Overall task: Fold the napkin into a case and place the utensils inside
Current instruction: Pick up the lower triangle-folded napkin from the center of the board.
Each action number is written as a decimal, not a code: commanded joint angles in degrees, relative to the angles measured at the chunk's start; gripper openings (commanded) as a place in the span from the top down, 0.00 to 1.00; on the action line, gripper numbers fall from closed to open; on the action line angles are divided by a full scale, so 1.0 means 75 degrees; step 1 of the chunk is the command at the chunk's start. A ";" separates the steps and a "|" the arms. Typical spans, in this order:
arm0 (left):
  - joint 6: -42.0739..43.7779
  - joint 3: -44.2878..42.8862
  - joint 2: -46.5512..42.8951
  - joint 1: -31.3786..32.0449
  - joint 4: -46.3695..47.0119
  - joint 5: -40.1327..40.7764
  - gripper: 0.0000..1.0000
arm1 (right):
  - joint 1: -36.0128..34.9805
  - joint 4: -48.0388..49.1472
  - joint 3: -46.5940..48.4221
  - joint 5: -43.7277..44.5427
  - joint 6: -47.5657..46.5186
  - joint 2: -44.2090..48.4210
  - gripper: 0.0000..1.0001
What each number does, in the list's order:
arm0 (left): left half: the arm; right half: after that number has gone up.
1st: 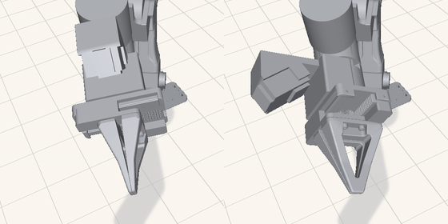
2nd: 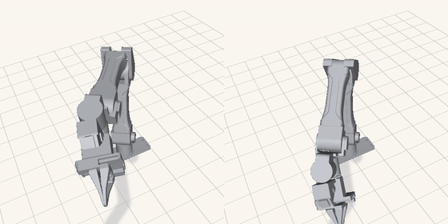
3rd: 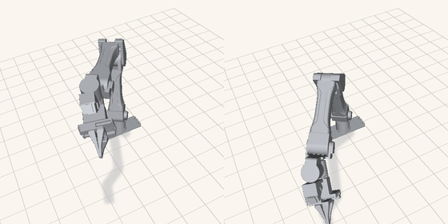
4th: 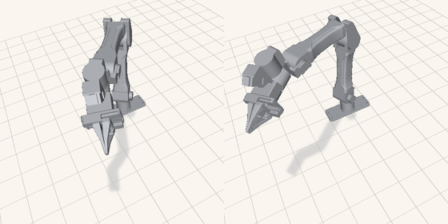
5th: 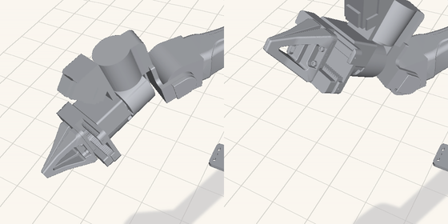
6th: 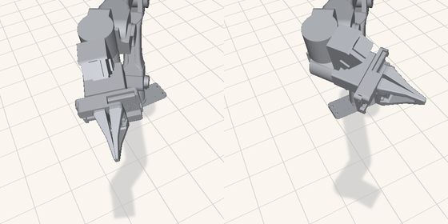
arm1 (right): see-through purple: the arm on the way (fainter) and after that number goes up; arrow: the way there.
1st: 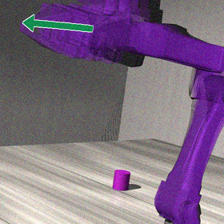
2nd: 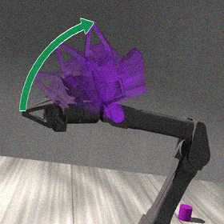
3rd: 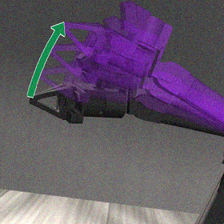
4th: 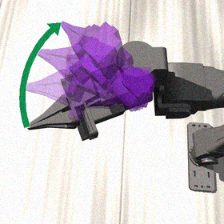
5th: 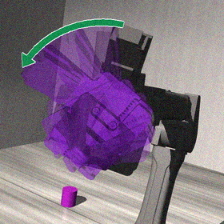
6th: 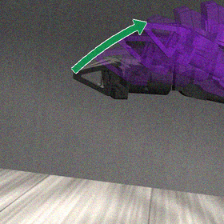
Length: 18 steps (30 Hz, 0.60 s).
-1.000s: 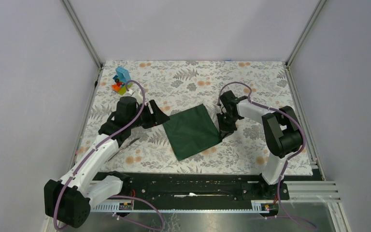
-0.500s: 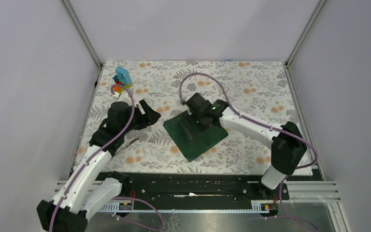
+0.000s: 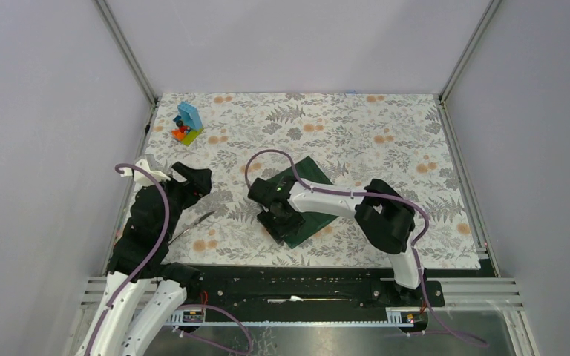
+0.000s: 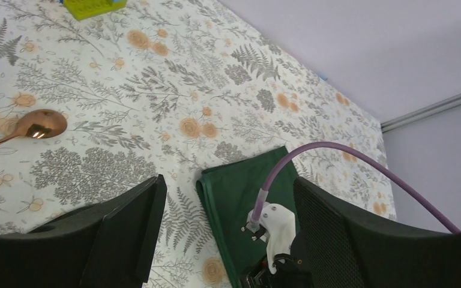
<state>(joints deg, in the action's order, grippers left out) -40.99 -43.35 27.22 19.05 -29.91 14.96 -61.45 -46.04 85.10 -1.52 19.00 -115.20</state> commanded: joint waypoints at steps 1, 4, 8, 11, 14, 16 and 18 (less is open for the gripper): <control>0.0090 -0.0055 0.0064 -0.0024 -0.0147 0.0338 0.17 | -0.0185 -0.0395 0.0413 0.0682 0.0106 -0.0181 0.37; 0.0066 0.0011 0.0073 -0.0030 -0.0082 0.0212 0.17 | -0.0213 -0.0419 0.0442 0.0841 0.0087 -0.0420 0.37; 0.0082 0.0003 0.0030 -0.0027 -0.0088 0.0162 0.17 | -0.0267 -0.0329 0.0443 0.1016 0.0115 -0.0642 0.35; 0.0110 -0.0007 -0.0025 -0.0027 -0.0129 0.0195 0.17 | -0.0360 -0.0335 0.0477 0.1337 0.0148 -0.0826 0.36; 0.0122 -0.0021 -0.0055 -0.0027 -0.0156 0.0205 0.17 | -0.0418 -0.0105 0.0321 0.1559 0.0207 -0.0983 0.41; 0.0128 -0.0032 -0.0055 -0.0023 -0.0152 0.0193 0.17 | -0.0423 0.0129 0.0086 0.1578 0.0211 -0.1054 0.48; 0.0134 -0.0060 -0.0047 -0.0029 -0.0173 0.0169 0.17 | -0.0420 0.0452 -0.0212 0.1592 0.0171 -0.1022 0.57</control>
<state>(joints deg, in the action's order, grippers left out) -40.88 -43.35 27.40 19.05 -31.77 15.68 -64.14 -47.07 87.46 5.93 19.79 -120.03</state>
